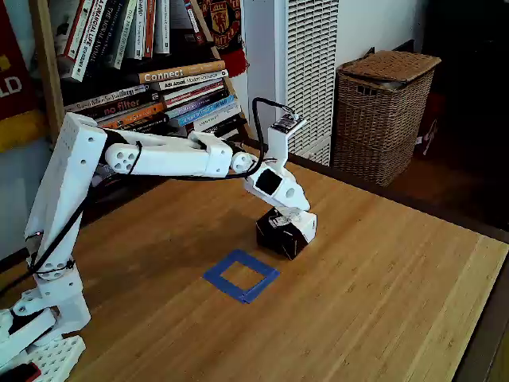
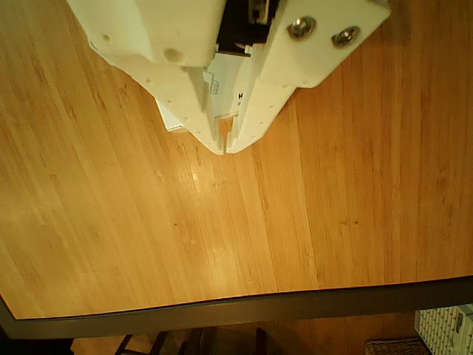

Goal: Push the box on top of the target

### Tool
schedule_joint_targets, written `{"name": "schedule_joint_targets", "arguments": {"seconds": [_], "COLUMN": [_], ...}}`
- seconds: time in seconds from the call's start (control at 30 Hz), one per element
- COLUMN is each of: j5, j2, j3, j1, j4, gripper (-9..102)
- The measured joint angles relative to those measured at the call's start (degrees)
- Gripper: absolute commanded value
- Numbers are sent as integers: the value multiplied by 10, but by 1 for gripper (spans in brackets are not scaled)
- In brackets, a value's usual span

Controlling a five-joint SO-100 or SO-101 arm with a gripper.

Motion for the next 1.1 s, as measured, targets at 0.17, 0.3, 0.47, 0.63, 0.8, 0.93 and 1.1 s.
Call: {"name": "schedule_joint_targets", "arguments": {"seconds": [0.17, 0.3, 0.47, 0.63, 0.8, 0.93, 1.1], "j5": [-11, -18, -20, -20, -15, -15, -9], "j2": [0, 0, 0, 0, 13, 29, 46], "j3": [7, 15, 26, 38, 49, 57, 65], "j1": [-1, -5, -7, -6, -6, 0, 11], "j4": [0, 0, 0, 0, 0, -9, -12], "gripper": [0, 0, 0, 0, 0, 0, 0]}}
